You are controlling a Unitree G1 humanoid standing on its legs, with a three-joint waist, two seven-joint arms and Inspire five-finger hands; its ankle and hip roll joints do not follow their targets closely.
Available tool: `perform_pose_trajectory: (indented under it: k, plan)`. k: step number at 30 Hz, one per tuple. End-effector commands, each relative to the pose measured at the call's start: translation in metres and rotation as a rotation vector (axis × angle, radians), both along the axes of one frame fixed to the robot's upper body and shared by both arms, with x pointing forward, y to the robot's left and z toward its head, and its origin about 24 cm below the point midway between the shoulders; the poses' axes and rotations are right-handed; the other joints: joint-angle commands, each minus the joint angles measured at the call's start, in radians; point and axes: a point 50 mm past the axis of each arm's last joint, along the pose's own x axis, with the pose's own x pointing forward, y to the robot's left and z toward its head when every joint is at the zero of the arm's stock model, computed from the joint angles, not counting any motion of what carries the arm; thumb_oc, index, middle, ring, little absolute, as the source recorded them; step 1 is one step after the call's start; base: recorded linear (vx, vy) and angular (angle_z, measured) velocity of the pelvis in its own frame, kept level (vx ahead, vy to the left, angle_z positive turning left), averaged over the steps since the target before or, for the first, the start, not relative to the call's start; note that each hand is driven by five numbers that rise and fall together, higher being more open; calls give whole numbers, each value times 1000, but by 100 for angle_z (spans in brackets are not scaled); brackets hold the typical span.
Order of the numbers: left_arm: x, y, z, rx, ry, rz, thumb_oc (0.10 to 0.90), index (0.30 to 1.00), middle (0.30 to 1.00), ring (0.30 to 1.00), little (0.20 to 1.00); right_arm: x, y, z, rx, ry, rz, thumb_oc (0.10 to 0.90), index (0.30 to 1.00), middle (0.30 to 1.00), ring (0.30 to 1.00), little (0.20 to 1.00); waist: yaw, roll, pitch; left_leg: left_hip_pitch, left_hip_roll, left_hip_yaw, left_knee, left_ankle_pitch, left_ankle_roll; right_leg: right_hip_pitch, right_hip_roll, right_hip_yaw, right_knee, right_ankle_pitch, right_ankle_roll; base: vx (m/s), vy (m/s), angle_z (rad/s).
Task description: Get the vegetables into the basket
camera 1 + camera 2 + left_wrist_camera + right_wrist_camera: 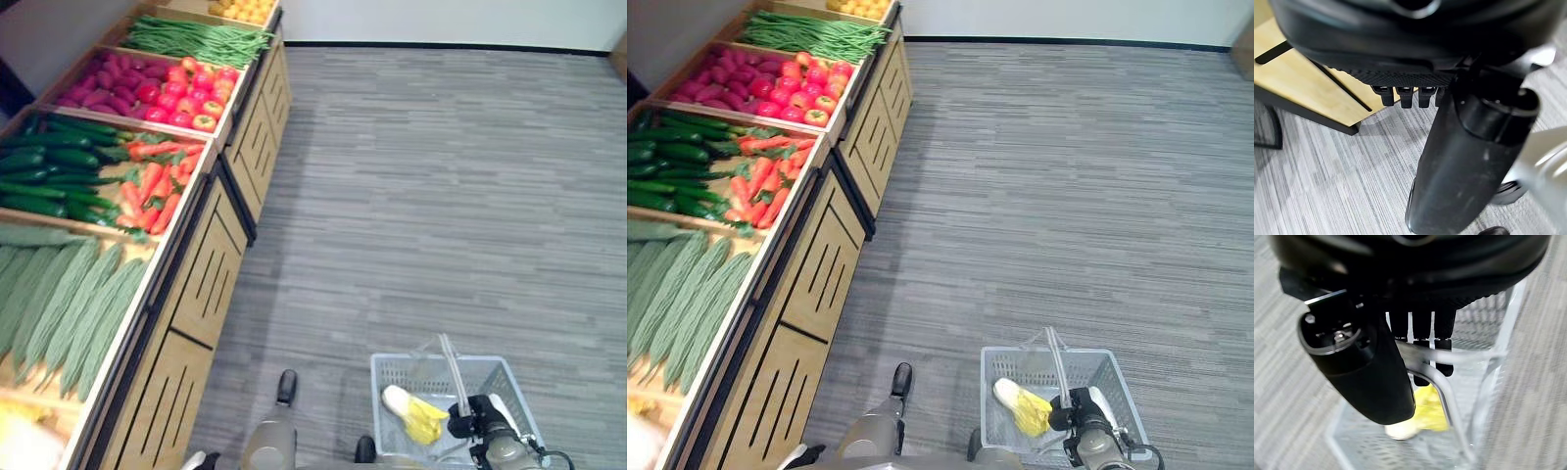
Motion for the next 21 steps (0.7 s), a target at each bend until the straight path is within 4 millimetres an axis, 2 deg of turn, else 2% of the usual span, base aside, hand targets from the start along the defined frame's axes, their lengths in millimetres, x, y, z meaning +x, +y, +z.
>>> perform_pose_trajectory:
  k: [1,4,5,8,14,16,21]
  plan:
    - [22,20,9,82,-66,-40,900,1000,1000,1000,1000,23,-12,21,-63,-137,89,400,300,300,300,300,-4,-25,-41,-34,-13,19,42,13,6,-27,-54,-11,88,-19,105,118,147,-32]
    - [20,30,11,108,-63,-29,900,1000,1000,1000,1000,23,-5,18,-44,-128,101,400,300,300,300,300,-2,-46,-58,-20,-44,57,61,-27,39,-42,-102,18,96,16,140,179,233,-11]
    - [20,30,11,108,-63,-29,900,1000,1000,1000,1000,23,-5,18,-43,-128,101,400,300,300,300,300,-1,-47,-58,-21,-44,59,62,-28,40,-42,-102,20,96,16,141,121,193,-16]
    - [29,34,14,123,-98,3,900,1000,1000,1000,1000,29,2,16,-31,-134,95,400,300,300,300,300,3,-64,-65,-11,-65,85,49,-49,60,-71,-135,33,99,79,167,91,147,-23]
    - [33,37,16,135,-109,-4,900,1000,1000,1000,1000,27,6,13,-13,-126,81,400,300,300,300,300,6,-80,-67,-7,-89,93,66,-78,78,-78,-159,35,102,141,183,80,95,-10]
    - [30,36,15,131,-91,-22,900,1000,1000,1000,1000,23,8,10,-4,-100,88,400,300,300,300,300,7,-90,-74,-3,-103,92,73,-93,85,-72,-169,38,99,180,193,89,63,3]
    - [27,34,13,125,-69,-59,900,1000,1000,1000,1000,23,9,10,-9,-97,110,400,300,300,300,300,10,-99,-81,-8,-118,87,96,-115,93,-68,-185,43,86,229,202,52,53,-1]
